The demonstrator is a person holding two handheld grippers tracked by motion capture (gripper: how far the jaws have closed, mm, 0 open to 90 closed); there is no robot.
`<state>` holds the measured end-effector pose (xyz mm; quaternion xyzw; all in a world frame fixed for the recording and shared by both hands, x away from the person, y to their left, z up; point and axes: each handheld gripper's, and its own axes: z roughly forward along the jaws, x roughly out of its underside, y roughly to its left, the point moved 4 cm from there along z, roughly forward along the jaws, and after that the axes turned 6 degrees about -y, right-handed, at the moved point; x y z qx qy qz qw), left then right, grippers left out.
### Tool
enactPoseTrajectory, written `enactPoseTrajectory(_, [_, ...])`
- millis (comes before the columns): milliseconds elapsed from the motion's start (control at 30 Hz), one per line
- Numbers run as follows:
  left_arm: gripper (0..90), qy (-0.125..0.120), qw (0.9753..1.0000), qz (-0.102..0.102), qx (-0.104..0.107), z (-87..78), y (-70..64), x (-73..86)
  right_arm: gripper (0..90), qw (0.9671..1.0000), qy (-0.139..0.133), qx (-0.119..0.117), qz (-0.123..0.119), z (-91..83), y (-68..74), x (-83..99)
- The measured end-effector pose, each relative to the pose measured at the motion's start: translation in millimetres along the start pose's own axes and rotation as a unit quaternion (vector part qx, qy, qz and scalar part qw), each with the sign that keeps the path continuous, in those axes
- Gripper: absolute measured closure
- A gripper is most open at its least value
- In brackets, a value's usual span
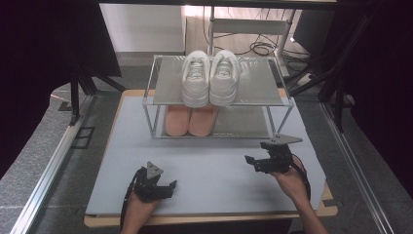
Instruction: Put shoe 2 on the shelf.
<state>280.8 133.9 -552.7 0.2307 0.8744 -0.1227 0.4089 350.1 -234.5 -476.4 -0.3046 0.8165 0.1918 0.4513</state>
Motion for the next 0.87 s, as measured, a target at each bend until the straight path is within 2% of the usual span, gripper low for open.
enactPoseTrajectory(300, [14.9, 0.0, 1.0, 0.0, 0.0, 0.0, 0.1, 0.0, 12.2, 0.9997, 0.025, 0.002, -0.001, 9.5, 1.3, 37.1])
enactPoseTrajectory(567, [14.9, 0.0, 1.0, 0.0, 0.0, -0.1, 0.0, 0.0, 4.1, 0.9981, 0.061, 0.006, -0.008, 25.6, 1.5, 70.9])
enactPoseTrajectory(867, [14.9, 0.0, 1.0, 0.0, 0.0, 0.0, 0.0, 0.1, 3.5, 0.9977, 0.065, 0.013, -0.014, 26.8, 2.6, 71.3])
